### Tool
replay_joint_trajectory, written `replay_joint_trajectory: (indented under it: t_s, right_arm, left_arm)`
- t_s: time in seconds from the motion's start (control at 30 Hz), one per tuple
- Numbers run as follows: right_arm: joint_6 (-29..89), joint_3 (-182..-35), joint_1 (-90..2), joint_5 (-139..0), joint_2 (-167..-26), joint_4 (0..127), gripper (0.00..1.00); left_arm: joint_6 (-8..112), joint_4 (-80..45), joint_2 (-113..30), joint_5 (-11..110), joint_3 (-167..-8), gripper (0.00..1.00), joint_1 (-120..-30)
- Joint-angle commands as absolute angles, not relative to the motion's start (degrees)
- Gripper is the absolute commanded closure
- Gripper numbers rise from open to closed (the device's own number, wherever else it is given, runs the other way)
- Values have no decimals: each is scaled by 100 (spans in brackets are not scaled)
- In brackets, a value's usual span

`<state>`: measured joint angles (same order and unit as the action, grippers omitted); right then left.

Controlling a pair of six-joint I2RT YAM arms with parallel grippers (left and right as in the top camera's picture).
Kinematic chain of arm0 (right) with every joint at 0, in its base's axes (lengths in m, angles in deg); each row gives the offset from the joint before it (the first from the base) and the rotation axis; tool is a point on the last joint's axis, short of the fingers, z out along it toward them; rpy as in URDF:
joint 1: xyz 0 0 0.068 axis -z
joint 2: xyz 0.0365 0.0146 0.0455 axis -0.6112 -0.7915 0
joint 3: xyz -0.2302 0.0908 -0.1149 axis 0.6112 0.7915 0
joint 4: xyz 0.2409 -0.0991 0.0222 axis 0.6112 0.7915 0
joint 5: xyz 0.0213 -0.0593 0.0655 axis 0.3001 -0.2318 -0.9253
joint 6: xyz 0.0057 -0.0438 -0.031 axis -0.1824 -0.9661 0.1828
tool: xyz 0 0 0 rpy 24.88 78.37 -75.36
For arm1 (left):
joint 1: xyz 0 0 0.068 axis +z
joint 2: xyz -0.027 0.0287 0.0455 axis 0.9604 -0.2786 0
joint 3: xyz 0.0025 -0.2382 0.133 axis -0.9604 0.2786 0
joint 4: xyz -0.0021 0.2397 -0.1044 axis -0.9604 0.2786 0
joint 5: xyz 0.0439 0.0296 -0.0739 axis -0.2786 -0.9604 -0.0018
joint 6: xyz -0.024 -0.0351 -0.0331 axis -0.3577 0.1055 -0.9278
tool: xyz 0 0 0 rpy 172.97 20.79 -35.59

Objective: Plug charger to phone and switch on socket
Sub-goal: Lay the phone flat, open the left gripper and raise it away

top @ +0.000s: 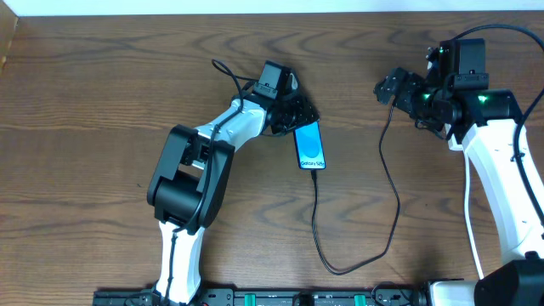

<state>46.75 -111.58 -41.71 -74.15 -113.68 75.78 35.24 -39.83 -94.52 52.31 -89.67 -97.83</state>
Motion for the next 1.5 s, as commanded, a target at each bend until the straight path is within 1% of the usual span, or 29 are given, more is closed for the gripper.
replay_joint_trajectory:
  t_s: [0.0,0.5,1.1,1.27,1.3,1.47]
  right_arm:
    - [4579,-11165,-4151,-7332,-11305,7580,1]
    - [4579,-11165,-4151,-7332,-11305,7606,1]
    - [4576,-11165,-4151,-7330,-11305,7672,1]
    - [4548,-11165,-4151,-7332,-11305,7711,1]
    - [4528,-11165,-4151,-7330,-11305,7718,1]
    - [4469,-11165,-4151,-7308,-11305,7733,1]
  left_arm:
    - [3552,-3651,-9904,3957,-8676,52,-9781]
    - [3555,-3498,-9904,3913,-8676,49,-9851]
    - [3555,-3367,-9904,3741,-8676,50,-9849]
    - [3557,-3376,-9898,3404,-8680,48,-9829]
    - [3557,-3374,-9896,3332,-8696,44,-9798]
    - [3559,-3378,-9804,3290,-8772,43,-9499]
